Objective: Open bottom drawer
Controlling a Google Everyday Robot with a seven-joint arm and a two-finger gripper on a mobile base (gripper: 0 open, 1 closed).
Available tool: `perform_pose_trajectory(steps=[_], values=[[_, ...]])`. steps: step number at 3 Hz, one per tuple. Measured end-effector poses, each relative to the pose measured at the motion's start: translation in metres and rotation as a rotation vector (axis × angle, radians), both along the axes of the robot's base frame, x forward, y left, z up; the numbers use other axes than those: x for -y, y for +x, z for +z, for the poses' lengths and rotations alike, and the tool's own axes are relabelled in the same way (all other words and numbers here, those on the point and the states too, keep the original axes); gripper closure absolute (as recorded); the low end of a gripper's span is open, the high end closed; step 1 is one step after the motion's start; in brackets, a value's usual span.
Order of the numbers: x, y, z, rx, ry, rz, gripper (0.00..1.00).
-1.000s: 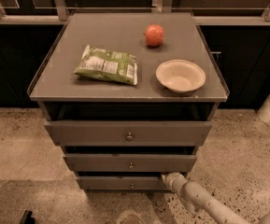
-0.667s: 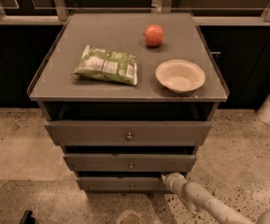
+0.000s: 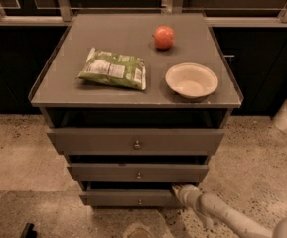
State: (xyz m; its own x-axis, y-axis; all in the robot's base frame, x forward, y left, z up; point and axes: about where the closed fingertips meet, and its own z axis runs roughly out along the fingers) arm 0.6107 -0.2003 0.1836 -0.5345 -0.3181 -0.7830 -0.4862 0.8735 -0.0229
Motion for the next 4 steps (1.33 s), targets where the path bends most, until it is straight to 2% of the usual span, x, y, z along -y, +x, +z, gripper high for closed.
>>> perform_pose_trajectory(steps=[1, 2, 3, 4], values=[[0.0, 0.001, 0.004, 0.0, 0.0, 0.0, 1.0], [-0.003, -0.018, 0.001, -0.067, 0.008, 0.091, 1.0], [0.005, -0.035, -0.006, -0.104, 0.004, 0.139, 1.0], [0.005, -0.035, -0.006, -0.105, 0.004, 0.139, 1.0]])
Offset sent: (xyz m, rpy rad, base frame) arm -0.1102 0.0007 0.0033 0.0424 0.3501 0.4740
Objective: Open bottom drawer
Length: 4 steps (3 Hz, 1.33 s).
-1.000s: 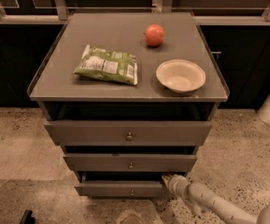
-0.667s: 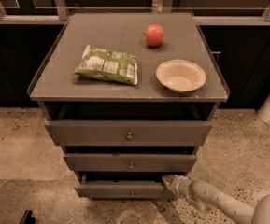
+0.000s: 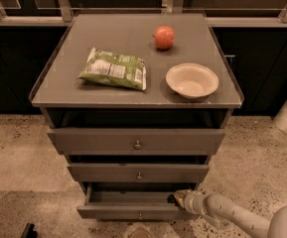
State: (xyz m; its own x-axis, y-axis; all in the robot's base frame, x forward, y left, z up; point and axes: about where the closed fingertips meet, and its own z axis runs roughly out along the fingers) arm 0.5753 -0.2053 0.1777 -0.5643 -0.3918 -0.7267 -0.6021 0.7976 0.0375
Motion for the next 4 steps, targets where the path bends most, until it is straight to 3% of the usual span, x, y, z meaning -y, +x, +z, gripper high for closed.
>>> perform_pose_trajectory(steps=[2, 3, 4], values=[[-0.02, -0.025, -0.009, -0.032, 0.031, 0.069, 1.0], [-0.025, -0.053, -0.008, -0.042, 0.066, 0.117, 1.0], [-0.026, -0.076, 0.002, -0.023, 0.083, 0.141, 1.0]])
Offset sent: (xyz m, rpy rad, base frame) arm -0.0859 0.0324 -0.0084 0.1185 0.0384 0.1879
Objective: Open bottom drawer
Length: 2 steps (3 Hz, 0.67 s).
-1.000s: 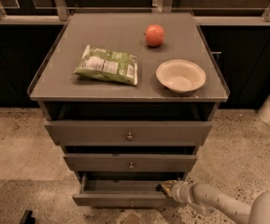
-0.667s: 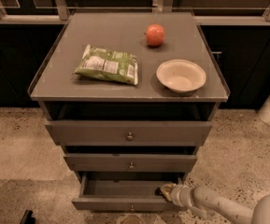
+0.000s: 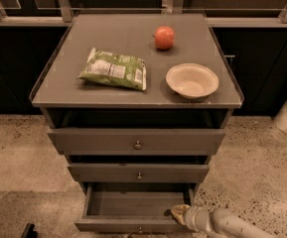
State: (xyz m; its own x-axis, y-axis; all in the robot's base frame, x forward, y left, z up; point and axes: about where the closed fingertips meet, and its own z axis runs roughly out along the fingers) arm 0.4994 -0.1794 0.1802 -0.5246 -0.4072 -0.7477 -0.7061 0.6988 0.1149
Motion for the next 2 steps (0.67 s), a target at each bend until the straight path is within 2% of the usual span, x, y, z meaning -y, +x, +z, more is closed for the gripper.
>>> perform_pose_trajectory(steps=[1, 2], values=[[0.014, -0.012, 0.021, 0.041, 0.039, -0.111, 1.0], [0.035, -0.011, 0.065, 0.154, 0.063, -0.267, 0.81]])
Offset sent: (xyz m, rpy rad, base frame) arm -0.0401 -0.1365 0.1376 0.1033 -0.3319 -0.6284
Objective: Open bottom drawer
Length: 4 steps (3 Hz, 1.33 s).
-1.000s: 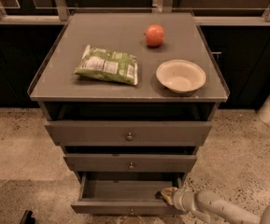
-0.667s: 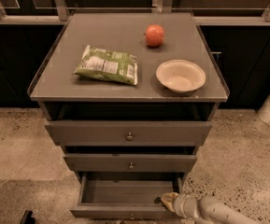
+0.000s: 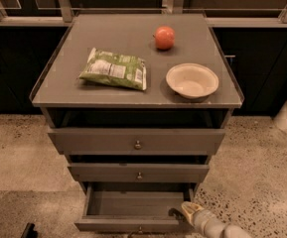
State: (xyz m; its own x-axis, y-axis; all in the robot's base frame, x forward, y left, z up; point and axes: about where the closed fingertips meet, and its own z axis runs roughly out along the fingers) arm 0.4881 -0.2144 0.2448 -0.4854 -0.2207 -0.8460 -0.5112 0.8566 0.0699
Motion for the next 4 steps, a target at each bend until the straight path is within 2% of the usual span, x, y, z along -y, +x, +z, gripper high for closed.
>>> perform_pose_trajectory(steps=[1, 3, 4], values=[[0.0262, 0.0001, 0.0195, 0.036, 0.022, -0.082, 0.57], [0.0262, -0.0001, 0.0191, 0.036, 0.022, -0.082, 0.11], [0.0262, -0.0001, 0.0191, 0.036, 0.022, -0.082, 0.0]])
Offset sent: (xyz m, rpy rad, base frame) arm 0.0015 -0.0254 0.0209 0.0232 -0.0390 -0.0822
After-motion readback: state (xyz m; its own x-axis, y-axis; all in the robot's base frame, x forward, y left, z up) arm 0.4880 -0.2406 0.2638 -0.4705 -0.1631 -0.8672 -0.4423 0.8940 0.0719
